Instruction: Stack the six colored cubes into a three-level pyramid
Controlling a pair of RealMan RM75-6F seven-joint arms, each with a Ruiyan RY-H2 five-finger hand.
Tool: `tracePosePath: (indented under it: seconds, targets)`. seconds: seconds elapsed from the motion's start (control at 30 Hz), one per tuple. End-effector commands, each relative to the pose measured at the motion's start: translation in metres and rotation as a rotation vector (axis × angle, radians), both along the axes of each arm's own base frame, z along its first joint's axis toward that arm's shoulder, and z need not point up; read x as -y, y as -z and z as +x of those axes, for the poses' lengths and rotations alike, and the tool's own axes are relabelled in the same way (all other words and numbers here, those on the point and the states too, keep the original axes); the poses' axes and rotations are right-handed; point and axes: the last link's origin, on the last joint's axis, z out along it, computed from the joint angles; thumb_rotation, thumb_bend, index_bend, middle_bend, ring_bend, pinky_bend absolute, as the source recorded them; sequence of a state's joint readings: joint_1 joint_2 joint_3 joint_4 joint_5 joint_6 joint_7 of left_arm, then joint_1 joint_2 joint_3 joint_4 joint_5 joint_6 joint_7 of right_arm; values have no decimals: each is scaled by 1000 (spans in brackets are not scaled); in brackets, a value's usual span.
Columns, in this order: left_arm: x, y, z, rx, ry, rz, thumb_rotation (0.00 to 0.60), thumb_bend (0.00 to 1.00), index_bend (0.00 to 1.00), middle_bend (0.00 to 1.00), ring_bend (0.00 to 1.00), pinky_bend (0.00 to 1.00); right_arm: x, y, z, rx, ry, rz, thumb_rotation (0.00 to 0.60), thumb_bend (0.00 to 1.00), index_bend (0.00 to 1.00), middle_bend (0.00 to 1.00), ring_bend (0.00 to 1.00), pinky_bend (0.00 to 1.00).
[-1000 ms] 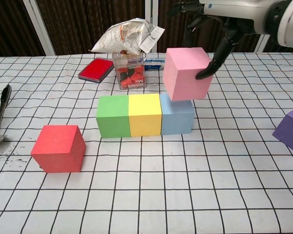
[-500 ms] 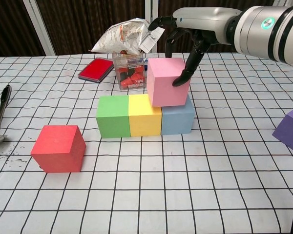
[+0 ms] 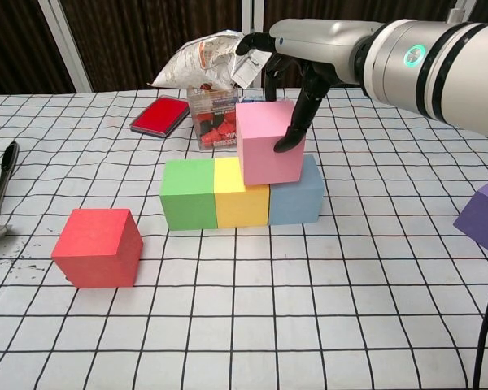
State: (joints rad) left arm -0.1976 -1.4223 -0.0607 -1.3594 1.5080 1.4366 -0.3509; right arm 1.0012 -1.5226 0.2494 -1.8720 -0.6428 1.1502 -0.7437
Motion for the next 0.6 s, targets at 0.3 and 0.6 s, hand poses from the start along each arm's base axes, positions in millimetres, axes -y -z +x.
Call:
tracePosePath:
  seconds: [0.3, 0.6]
  targets:
    - [-1, 1, -5, 15, -15, -11, 600, 0, 63, 120, 0, 0, -3, 7, 2, -6, 19, -16, 600, 42, 0, 539, 178, 0]
    - [0, 0, -7, 17, -17, -7, 600, 0, 63, 120, 0, 0, -2, 13, 3, -6, 20, -24, 600, 42, 0, 534, 178, 0]
